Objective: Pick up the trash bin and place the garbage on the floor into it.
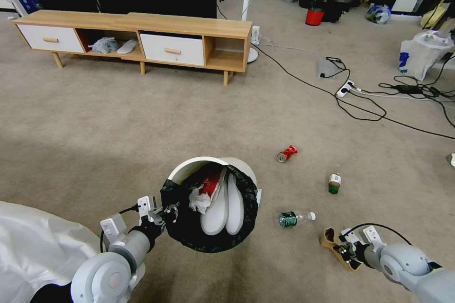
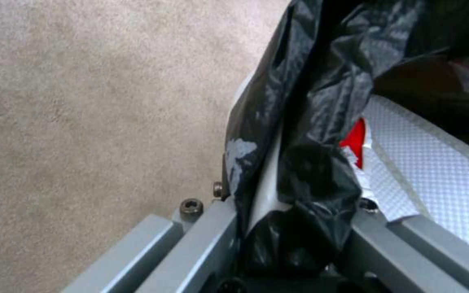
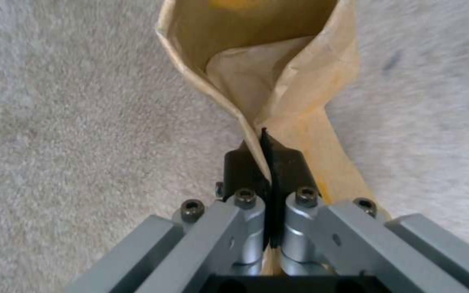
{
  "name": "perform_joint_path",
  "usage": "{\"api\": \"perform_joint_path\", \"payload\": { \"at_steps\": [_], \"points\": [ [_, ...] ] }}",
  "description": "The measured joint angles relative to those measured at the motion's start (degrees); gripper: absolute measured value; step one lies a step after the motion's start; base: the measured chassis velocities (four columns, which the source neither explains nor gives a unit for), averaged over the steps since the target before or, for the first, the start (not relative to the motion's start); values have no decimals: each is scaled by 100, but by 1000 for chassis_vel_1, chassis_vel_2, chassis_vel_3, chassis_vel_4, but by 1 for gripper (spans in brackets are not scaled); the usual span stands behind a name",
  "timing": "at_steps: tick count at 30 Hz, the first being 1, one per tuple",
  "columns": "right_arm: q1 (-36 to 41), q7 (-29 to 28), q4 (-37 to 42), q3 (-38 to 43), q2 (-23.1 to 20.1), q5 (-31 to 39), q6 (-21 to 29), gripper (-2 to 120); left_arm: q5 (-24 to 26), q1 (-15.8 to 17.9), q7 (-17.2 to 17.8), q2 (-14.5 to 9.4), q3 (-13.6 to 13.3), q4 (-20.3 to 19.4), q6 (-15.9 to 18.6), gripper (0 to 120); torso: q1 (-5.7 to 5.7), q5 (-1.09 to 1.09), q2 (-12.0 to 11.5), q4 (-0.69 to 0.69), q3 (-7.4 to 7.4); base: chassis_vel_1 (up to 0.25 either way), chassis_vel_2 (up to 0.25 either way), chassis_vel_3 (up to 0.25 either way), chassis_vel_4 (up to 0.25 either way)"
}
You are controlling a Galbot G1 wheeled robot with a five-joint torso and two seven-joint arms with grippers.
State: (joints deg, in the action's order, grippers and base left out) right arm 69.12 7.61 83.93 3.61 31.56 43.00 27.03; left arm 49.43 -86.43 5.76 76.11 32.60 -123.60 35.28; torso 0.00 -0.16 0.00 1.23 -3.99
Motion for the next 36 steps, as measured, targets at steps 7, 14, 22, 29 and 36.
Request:
{"api": "perform_joint_path", "payload": {
  "at_steps": [7,14,22,29,36],
  "points": [
    [939,-50,697,1019,-599,87,-49,0,38,10,-31,-243,-19,92,0,0,0,-1,0,2,0,0,0,0,0],
    [1927,-108,1534,2424,-1020,158,-107,0,169,46,23,-524,-135,129,6,0,0,0,0,0,0,0,0,0,0],
    [2265,-266,2121,3125,-1089,400,-107,0,562,44,275,-692,-203,80,75,0,0,0,0,-1,0,0,0,0,0],
    [2377,-338,2618,3750,-1052,461,-267,0,1108,18,692,-937,-245,-36,217,0,0,0,0,-1,0,0,0,0,0],
    [2149,-374,3107,4061,-923,445,-438,0,1691,88,1111,-1108,-308,-151,356,0,0,-1,0,0,0,0,0,0,0]
  ]
}}
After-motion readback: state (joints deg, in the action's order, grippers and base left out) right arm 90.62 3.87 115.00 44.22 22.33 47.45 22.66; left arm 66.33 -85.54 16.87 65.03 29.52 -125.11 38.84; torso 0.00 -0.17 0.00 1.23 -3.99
